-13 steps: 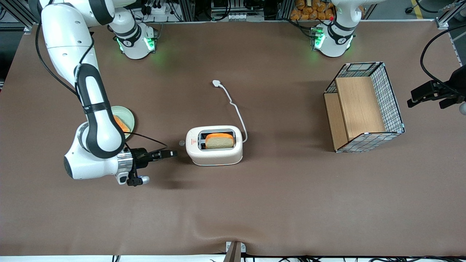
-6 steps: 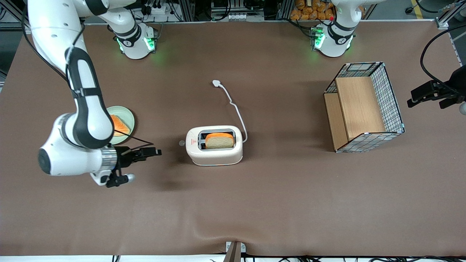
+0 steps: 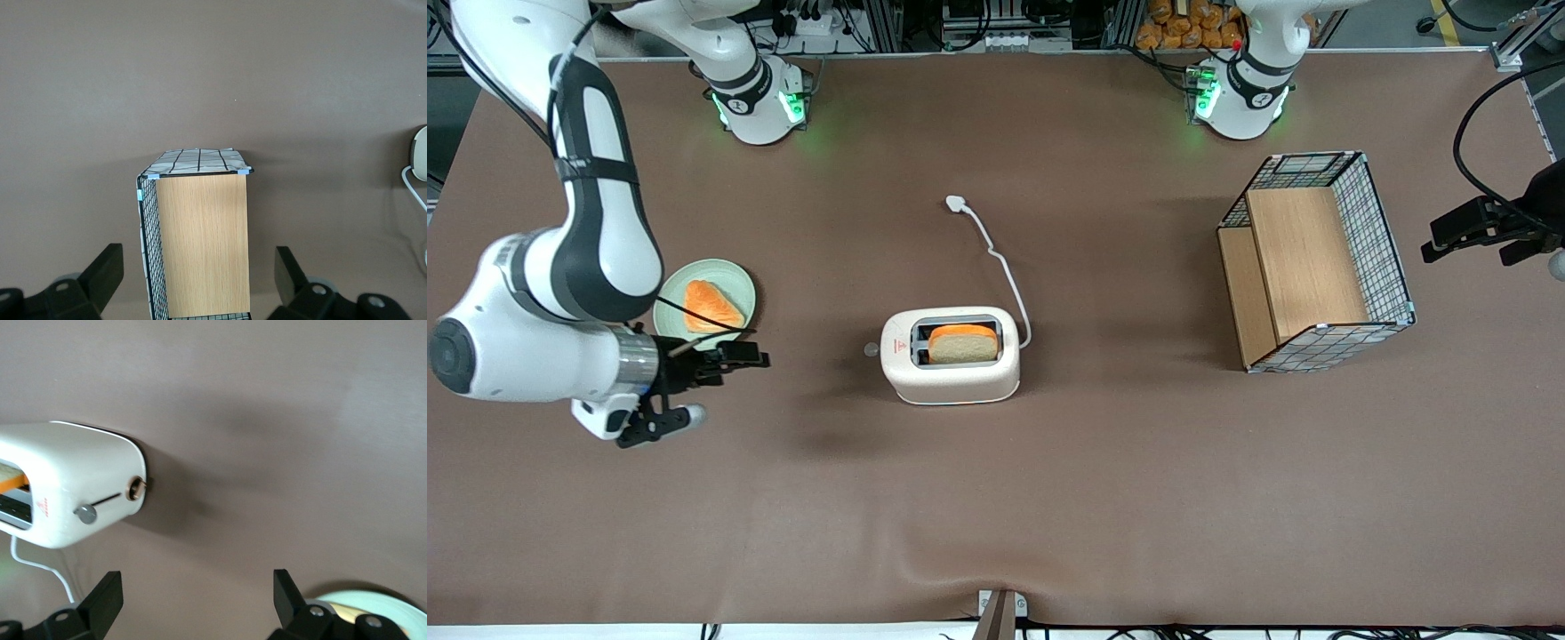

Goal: Press toaster button with right arm

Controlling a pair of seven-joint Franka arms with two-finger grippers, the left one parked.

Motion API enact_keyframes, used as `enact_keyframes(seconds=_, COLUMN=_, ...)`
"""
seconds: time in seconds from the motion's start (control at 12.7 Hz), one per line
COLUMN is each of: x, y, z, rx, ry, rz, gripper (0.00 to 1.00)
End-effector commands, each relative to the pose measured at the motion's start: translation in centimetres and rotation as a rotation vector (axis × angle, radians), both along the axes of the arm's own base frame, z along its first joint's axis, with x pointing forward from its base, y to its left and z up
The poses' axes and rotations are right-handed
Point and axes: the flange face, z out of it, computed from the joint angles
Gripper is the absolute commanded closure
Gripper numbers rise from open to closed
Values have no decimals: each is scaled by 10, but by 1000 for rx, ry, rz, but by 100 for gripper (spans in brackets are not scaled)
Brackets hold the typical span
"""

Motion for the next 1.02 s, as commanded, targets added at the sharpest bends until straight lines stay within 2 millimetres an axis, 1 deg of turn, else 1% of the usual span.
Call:
enact_keyframes(seconds=0.0, x=-18, y=-21, z=32, rx=-82, ry=-4, rz=10, gripper=0)
enact_keyframes(seconds=0.08, x=-21, y=-25, z=39, rx=-93, ry=-3, rz=14, gripper=0)
enact_keyframes(seconds=0.24, x=-30, y=-39, z=58, rx=-115, ry=-21, rz=8, gripper=0)
enact_keyframes(seconds=0.39, x=-44, y=-49, z=79, rx=-181, ry=-48, rz=24, gripper=0)
enact_keyframes(seconds=0.63, x=-63, y=-60, z=104, rx=-215, ry=-80, rz=26, gripper=0)
enact_keyframes(seconds=0.79, x=-71, y=-67, z=120, rx=-238, ry=-97, rz=17, gripper=0)
enact_keyframes(seconds=0.95, x=-78, y=-70, z=133, rx=-260, ry=-94, rz=-37, gripper=0)
